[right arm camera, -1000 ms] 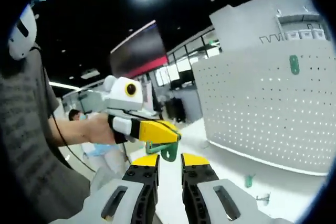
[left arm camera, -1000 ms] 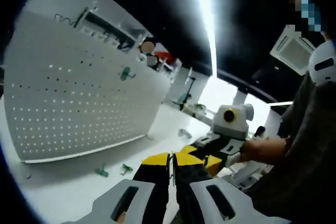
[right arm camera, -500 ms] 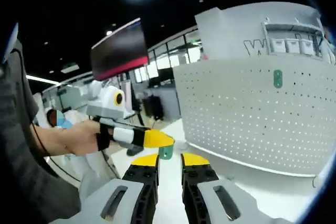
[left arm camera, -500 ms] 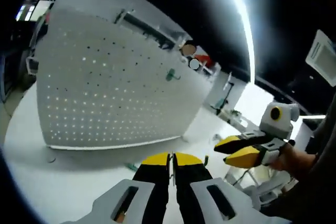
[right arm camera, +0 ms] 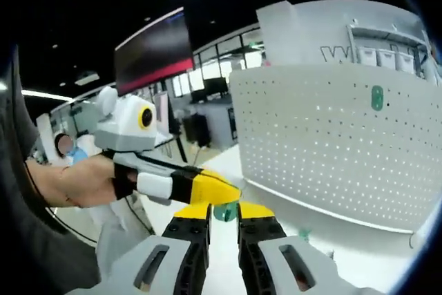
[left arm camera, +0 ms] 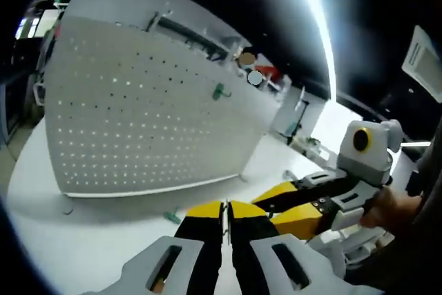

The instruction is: Insert the hook assembly into the mounting plate slot until the hook locks in place.

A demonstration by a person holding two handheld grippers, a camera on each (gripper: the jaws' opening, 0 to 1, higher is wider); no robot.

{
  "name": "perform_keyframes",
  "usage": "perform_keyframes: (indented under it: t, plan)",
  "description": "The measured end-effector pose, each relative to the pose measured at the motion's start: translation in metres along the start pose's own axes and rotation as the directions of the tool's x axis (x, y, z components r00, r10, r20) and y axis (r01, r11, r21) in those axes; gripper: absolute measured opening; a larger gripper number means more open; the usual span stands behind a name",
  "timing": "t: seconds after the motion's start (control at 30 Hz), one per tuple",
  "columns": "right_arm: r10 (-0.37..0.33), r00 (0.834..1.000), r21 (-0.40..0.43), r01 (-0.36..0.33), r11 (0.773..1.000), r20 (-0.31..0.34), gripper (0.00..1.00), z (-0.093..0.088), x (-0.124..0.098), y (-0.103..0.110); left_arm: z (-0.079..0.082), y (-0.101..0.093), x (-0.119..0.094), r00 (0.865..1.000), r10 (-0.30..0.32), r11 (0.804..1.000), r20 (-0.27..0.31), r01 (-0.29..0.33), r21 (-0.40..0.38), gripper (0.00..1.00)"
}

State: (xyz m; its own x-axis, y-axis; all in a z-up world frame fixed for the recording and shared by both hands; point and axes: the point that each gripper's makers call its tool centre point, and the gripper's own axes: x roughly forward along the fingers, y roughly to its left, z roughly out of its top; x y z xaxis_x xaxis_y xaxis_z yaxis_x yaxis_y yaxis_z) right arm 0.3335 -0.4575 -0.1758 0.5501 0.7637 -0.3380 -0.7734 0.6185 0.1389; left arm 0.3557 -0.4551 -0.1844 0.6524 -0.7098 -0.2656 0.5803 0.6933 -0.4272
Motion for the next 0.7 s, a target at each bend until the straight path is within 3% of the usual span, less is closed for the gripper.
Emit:
perform_keyframes:
  t: [0.1, 0.47, 0.7]
  plan:
    - [-0.006, 1.0, -0.026, 0.006, 1.0, 0.005, 0.05, 0.0008, -0.0002, -0.0018, -0.001, -0.0002, -0.0003, 1.0, -0.006, 1.0, 0.01, 0.007, -0.024, 0.02]
    - [-0.012, 1.0, -0.049, 0.012, 0.999, 0.001, 0.02, -0.0026, 0.0032, -0.0044, 0.0005, 0.0016, -0.0006, 1.0, -0.002, 0.998, 0.02, 0.004, -0.065, 0.01]
    - [-0.008, 1.0, -0.012, 0.008, 1.0, -0.002, 0.02, -0.0043, 0.0038, -0.0036, -0.0001, 0.0022, -0.001, 1.0, 0.003, 0.997, 0.019, -0.002, -0.074, 0.01]
